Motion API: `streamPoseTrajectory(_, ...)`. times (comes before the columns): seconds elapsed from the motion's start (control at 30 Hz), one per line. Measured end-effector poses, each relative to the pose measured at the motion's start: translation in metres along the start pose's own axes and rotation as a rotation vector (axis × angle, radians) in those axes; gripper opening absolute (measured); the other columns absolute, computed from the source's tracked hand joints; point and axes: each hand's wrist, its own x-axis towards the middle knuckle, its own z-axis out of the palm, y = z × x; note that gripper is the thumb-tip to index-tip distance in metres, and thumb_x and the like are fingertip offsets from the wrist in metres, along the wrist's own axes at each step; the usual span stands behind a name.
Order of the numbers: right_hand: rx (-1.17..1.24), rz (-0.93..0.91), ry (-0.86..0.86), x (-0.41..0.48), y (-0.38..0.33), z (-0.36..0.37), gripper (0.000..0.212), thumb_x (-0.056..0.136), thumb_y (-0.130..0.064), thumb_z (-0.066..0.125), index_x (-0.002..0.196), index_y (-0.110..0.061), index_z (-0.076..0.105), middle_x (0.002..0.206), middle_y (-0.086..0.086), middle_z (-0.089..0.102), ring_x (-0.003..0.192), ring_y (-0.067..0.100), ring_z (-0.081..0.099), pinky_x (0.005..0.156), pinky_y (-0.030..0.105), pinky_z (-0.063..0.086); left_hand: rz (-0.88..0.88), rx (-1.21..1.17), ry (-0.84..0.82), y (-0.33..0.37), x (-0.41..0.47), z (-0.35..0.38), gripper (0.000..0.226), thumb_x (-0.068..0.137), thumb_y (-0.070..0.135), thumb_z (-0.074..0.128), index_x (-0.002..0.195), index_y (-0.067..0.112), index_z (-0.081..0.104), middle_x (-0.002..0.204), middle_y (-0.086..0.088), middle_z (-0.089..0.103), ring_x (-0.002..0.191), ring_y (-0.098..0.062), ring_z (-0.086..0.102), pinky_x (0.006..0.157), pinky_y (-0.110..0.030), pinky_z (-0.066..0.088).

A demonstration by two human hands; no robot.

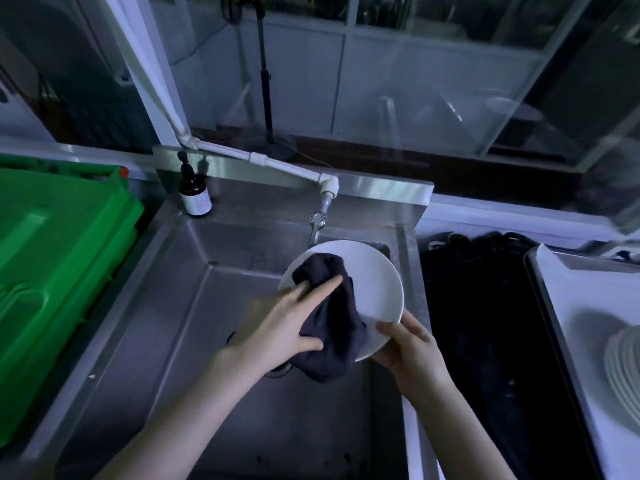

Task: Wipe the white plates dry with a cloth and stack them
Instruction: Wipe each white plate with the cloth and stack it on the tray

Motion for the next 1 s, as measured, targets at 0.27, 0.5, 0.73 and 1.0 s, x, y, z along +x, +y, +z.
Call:
streamPoseTrajectory(0.27, -0.017, -0.013, -0.021, -0.011, -0.005, 0.014, 0.035, 0.091, 0.007, 0.051, 0.093, -0.015, 0.078, 0.089, 0.02, 0.06, 0.079, 0.034, 0.05, 0.075, 0.044, 0.049, -0.113, 0.103, 0.016, -0.002, 0.009, -0.012, 0.098, 0.056, 0.076, 0.068, 0.145, 0.054, 0.032, 0.13, 0.001, 0.04, 0.116, -0.027, 0.035, 0.098, -0.04, 0.026)
streamPoseTrajectory(0.5, 0.046, -0.049, -0.027, -0.017, -0.017, 0.025, 0.038, 0.09, 0.009, 0.05, 0.11, -0.012, 0.075, 0.104, 0.018, 0.072, 0.089, 0.032, 0.068, 0.088, 0.052, 0.054, -0.245, 0.256, 0.452, 0.029, -0.018, 0.002, 0.05, 0.074, 0.044, 0.072, 0.122, 0.031, 0.068, 0.132, -0.025, 0.046, 0.117, -0.041, 0.04, 0.109, -0.059, 0.029)
streamPoseTrajectory(0.73, 0.139, -0.04, -0.04, -0.022, -0.018, 0.032, 0.035, 0.088, 0.007, 0.052, 0.112, -0.009, 0.073, 0.105, 0.019, 0.073, 0.086, 0.031, 0.07, 0.069, 0.039, 0.061, -0.216, 0.289, 0.479, 0.023, -0.018, -0.023, 0.062, 0.074, 0.052, 0.072, 0.13, 0.028, 0.062, 0.139, -0.016, 0.044, 0.118, -0.037, 0.043, 0.096, -0.054, 0.033)
streamPoseTrajectory(1.0, -0.024, -0.067, -0.137, -0.032, -0.007, 0.057, 0.03, 0.09, 0.008, 0.052, 0.097, -0.01, 0.074, 0.079, 0.013, 0.069, 0.069, 0.022, 0.066, 0.054, 0.03, 0.053, 0.159, 0.204, 0.155, 0.016, -0.01, -0.007, 0.057, 0.095, 0.039, 0.034, 0.152, 0.029, 0.034, 0.163, 0.009, 0.023, 0.152, -0.023, 0.015, 0.117, -0.061, 0.012)
